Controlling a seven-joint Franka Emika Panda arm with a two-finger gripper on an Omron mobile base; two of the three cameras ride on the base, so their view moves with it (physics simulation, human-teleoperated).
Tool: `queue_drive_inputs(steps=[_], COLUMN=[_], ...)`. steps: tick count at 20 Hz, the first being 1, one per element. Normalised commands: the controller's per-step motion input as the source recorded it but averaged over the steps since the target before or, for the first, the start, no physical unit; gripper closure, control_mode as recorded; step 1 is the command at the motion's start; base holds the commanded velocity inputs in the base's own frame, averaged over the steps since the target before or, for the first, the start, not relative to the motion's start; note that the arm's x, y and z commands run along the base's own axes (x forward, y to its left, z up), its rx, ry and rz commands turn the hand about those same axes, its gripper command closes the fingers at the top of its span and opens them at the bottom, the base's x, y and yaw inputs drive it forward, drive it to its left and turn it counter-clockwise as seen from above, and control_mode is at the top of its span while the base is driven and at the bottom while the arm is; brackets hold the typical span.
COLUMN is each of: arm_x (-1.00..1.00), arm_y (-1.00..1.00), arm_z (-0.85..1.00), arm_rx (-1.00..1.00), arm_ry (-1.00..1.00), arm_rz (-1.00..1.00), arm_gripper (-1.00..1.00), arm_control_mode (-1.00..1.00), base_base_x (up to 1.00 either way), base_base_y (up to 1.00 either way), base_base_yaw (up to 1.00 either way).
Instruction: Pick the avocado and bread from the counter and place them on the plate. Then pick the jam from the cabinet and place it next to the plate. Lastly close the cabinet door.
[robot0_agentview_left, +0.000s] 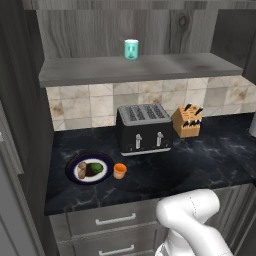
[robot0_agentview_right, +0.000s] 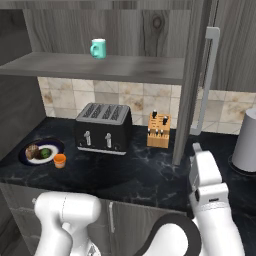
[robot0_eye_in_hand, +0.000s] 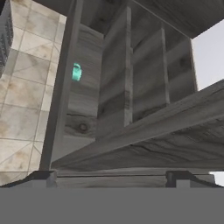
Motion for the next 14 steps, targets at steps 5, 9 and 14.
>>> queue_drive_inputs(steps=[5,9,14], arm_x=[0.19,0.18,0.06], arm_y=[0.00,0.00,0.00], arm_z=[0.00,0.02,0.22], arm_rx=[-0.01,-0.01,-0.02], arm_ry=[0.00,-0.03,-0.11], arm_rz=[0.00,0.00,0.00], arm_gripper=[-1.00,-1.00,-1.00], arm_control_mode=[-1.00,-1.00,-1.00], base_base_x=[0.00,0.00,0.00], base_base_y=[0.00,0.00,0.00], base_base_yaw=[0.00,0.00,0.00])
